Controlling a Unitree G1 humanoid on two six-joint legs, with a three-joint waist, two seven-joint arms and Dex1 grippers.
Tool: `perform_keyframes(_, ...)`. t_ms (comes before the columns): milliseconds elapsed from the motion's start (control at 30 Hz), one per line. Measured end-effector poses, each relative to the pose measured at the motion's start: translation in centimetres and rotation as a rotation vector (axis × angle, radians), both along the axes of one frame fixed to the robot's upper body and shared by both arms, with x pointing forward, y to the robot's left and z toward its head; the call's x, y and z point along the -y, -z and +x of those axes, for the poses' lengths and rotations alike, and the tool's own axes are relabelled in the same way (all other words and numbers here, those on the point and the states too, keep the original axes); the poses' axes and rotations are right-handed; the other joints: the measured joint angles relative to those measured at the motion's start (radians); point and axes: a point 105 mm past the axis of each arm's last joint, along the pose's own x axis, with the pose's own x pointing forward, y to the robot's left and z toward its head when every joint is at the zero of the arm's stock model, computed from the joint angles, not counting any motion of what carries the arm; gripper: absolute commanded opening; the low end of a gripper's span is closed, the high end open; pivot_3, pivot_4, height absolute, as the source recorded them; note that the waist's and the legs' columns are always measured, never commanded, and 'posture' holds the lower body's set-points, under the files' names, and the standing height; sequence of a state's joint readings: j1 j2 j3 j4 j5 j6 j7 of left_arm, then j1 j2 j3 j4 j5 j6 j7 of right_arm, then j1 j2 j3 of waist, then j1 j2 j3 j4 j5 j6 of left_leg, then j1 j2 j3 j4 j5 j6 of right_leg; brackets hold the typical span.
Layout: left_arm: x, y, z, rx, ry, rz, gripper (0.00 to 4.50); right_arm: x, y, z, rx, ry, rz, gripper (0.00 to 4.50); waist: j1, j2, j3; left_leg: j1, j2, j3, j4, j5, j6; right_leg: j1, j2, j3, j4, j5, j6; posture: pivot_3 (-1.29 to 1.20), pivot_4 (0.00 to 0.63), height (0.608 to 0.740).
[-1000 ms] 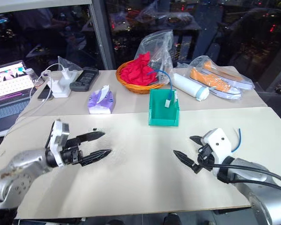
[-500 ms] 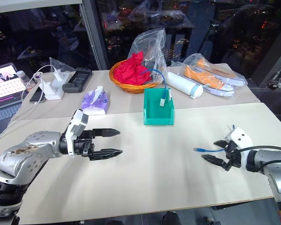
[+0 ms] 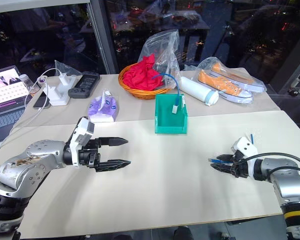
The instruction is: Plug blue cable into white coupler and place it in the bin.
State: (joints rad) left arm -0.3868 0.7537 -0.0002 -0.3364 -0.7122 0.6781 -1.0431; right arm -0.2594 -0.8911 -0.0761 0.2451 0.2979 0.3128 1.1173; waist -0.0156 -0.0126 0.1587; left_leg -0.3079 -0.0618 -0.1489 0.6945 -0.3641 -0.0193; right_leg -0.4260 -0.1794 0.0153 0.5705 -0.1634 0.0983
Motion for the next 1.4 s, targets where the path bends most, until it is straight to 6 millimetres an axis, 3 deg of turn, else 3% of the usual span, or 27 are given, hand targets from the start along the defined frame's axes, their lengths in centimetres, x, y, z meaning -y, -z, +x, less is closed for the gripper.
perform_keyframes(100,-0.1,-0.2,0.2,0.003,0.010,0.000,4.50,-0.4,0.0,-0.2,-0.010,-0.029,0.002,0.14,0.000,0.000,0.000,0.000,0.000,0.000,0.000,0.000,0.000,0.000,0.000,0.000,0.000,0.000,0.000,0.00,0.150,0.740)
perform_keyframes(200,-0.3,-1.0,1.1,0.039,0.011,0.003,4.50,-2.3,-0.1,-0.6,-0.010,-0.123,-0.016,0.10,0.000,0.000,0.000,0.000,0.000,0.000,0.001,0.000,0.000,0.000,0.000,0.000,0.001,0.000,0.000,0.00,0.150,0.740)
perform_keyframes(267,-0.1,-1.3,1.6,0.061,0.025,0.012,4.50,-4.5,-0.5,-1.0,-0.004,-0.214,-0.042,0.10,-0.003,0.000,0.000,0.000,0.000,0.000,0.001,0.000,0.000,0.000,0.000,0.000,0.001,0.000,0.000,0.00,0.150,0.740)
perform_keyframes(367,1.0,-0.9,1.9,0.080,0.074,0.037,4.50,-9.9,-1.2,-1.8,0.036,-0.398,-0.068,0.10,-0.006,0.000,0.000,0.000,0.000,0.000,0.001,0.000,-0.001,-0.001,0.000,0.000,0.001,0.000,0.000,0.00,0.150,0.740)
perform_keyframes(433,1.5,-0.2,1.9,0.080,0.102,0.063,4.50,-12.5,-1.2,-2.6,0.058,-0.498,-0.095,0.10,-0.002,0.000,0.000,-0.001,0.000,0.000,0.001,0.000,-0.001,-0.001,0.000,0.000,0.001,0.000,0.000,0.00,0.150,0.740)
perform_keyframes(667,3.1,1.9,0.6,0.095,0.268,0.150,4.50,-16.8,-0.3,-2.0,0.115,-0.651,-0.212,0.10,-0.001,0.000,0.000,-0.009,-0.001,0.000,0.004,0.001,-0.002,-0.009,-0.001,0.000,0.001,0.001,0.001,0.00,0.150,0.740)
perform_keyframes(700,3.4,2.2,0.3,0.098,0.295,0.163,4.50,-17.0,-0.2,-1.8,0.126,-0.662,-0.224,0.89,0.000,0.000,0.000,-0.011,-0.001,0.000,0.005,0.001,-0.002,-0.012,-0.001,0.000,0.003,0.001,0.001,0.00,0.150,0.740)
perform_keyframes(767,3.6,2.8,0.2,0.105,0.309,0.199,4.50,-17.1,0.0,-1.5,0.123,-0.668,-0.239,1.33,-0.001,0.000,0.000,-0.011,-0.001,0.000,0.006,0.001,-0.002,-0.013,-0.001,0.000,0.003,0.001,0.001,0.00,0.150,0.740)
perform_keyframes(1000,5.1,5.7,1.0,0.157,0.314,0.338,4.50,-16.9,-0.4,-1.7,0.102,-0.673,-0.238,3.81,0.000,0.000,0.000,-0.012,-0.001,0.000,0.007,0.001,-0.002,-0.013,-0.001,-0.001,0.003,0.001,0.001,0.00,0.150,0.740)
perform_keyframes(1067,5.2,6.1,1.7,0.177,0.272,0.372,4.50,-16.5,-1.9,-1.7,0.103,-0.616,-0.181,4.41,0.000,0.000,0.000,-0.013,-0.002,0.000,0.007,0.001,-0.002,-0.013,-0.001,0.000,0.004,0.001,0.001,0.00,0.150,0.740)
perform_keyframes(1233,6.3,7.5,2.6,0.145,0.193,0.369,4.50,-14.8,-7.9,-3.1,0.158,-0.446,-0.039,4.41,0.007,0.000,0.000,-0.013,-0.002,-0.001,0.009,0.001,-0.002,-0.013,-0.001,-0.001,0.006,0.001,0.001,0.00,0.150,0.740)
perform_keyframes(1400,7.7,8.6,2.1,0.086,0.189,0.318,4.50,-13.9,-8.4,-5.0,0.119,-0.336,0.005,4.41,0.011,0.000,0.000,-0.013,-0.002,-0.001,0.011,0.001,-0.002,-0.013,-0.002,-0.001,0.007,0.001,0.001,0.00,0.150,0.740)
